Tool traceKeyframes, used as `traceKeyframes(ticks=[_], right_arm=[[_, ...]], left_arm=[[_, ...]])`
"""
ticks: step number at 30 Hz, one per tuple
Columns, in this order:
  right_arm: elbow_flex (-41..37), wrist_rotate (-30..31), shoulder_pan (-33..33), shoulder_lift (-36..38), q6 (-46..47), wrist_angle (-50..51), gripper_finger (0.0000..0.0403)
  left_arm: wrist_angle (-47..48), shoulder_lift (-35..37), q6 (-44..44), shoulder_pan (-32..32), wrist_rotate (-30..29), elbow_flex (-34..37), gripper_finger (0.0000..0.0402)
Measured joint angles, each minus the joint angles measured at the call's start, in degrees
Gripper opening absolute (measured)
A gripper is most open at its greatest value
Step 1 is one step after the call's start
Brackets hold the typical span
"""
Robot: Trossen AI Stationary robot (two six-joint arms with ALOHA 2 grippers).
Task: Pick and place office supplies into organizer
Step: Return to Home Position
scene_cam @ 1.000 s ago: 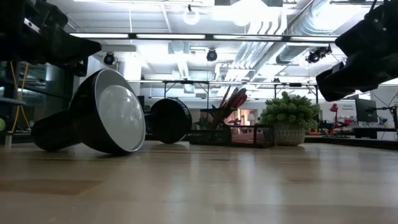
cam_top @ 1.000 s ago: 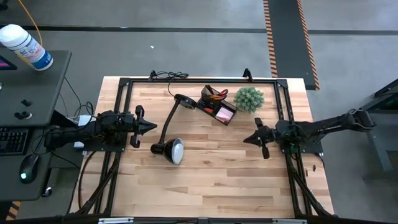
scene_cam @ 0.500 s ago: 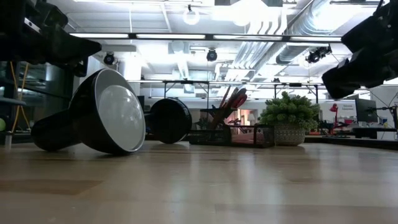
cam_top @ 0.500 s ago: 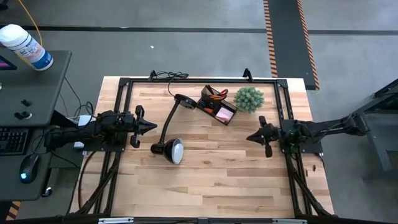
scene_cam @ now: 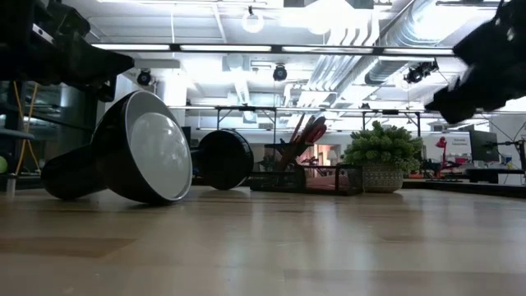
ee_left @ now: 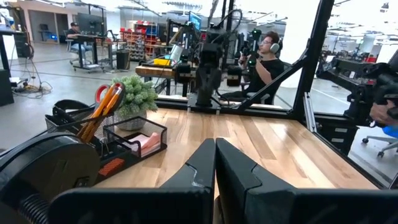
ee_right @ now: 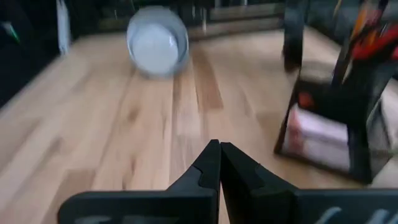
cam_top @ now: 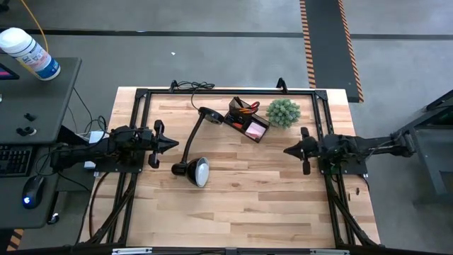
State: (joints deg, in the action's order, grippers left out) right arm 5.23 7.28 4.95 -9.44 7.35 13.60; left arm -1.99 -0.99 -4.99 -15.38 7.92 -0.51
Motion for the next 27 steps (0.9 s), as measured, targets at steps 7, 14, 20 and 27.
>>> traceKeyframes(ticks=[7, 14, 20, 27], right_arm=[[-0.3, -1.15, 0.42, 9.37, -2.13, -1.86, 0.0], [-3.03, -1.82, 0.31, 9.3, -3.66, -11.15, 0.0], [-4.72, -2.41, 0.28, 9.24, -4.46, -15.48, 0.0], [-4.72, -3.59, 0.28, 9.15, -4.74, -15.23, 0.0]], left_arm=[[0.05, 0.0, 0.02, 0.0, 0.0, 0.0, 0.0001], [0.01, 0.0, -0.4, 0.0, -0.02, 0.0, 0.0001], [0.03, 0.0, -0.87, 0.0, 0.0, 0.0, 0.0001], [0.03, 0.0, -1.36, 0.0, 0.0, 0.0, 0.0001]])
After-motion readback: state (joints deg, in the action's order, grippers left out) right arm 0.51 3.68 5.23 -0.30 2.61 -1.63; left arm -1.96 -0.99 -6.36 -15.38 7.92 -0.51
